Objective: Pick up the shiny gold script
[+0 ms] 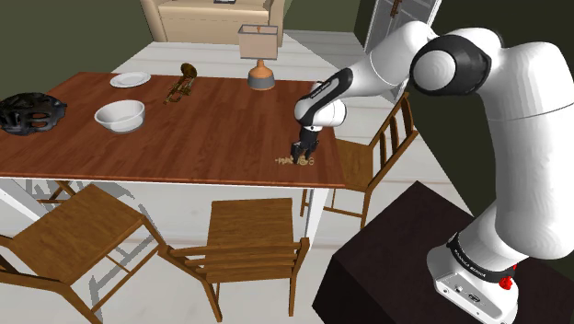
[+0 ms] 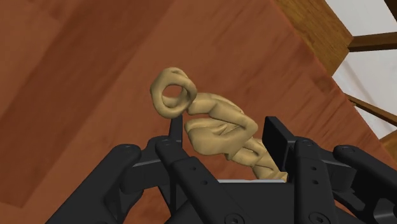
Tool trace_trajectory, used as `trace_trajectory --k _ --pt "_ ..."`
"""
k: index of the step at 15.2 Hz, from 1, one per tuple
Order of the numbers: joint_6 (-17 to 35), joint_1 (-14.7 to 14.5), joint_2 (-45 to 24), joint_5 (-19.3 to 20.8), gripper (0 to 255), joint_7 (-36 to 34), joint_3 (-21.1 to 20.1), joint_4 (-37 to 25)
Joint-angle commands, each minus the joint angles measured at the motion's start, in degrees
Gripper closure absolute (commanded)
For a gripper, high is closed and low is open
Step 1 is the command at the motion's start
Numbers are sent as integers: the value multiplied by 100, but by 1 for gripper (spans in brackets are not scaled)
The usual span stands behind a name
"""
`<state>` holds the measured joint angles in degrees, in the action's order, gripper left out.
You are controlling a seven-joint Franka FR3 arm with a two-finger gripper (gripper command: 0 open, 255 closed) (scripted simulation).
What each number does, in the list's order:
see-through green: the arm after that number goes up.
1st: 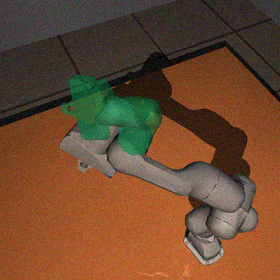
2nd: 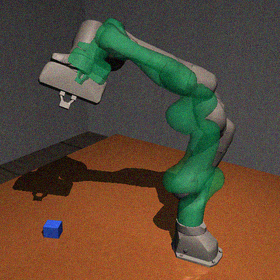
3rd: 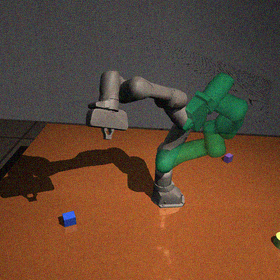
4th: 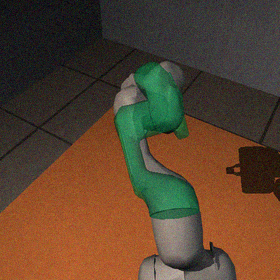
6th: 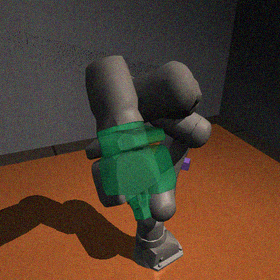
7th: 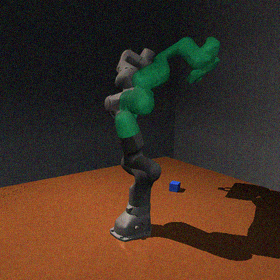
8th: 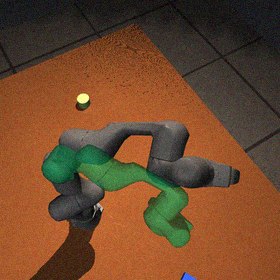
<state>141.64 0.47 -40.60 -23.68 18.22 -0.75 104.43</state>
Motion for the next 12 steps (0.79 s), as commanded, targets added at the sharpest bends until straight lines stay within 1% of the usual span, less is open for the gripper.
trace_trajectory --k 1,10,12 --pt "-84 -12 127 23 255 -37 19 42" --pt "-498 -58 677 141 255 -215 103 164" --pt "-505 -58 686 143 255 -218 104 166"
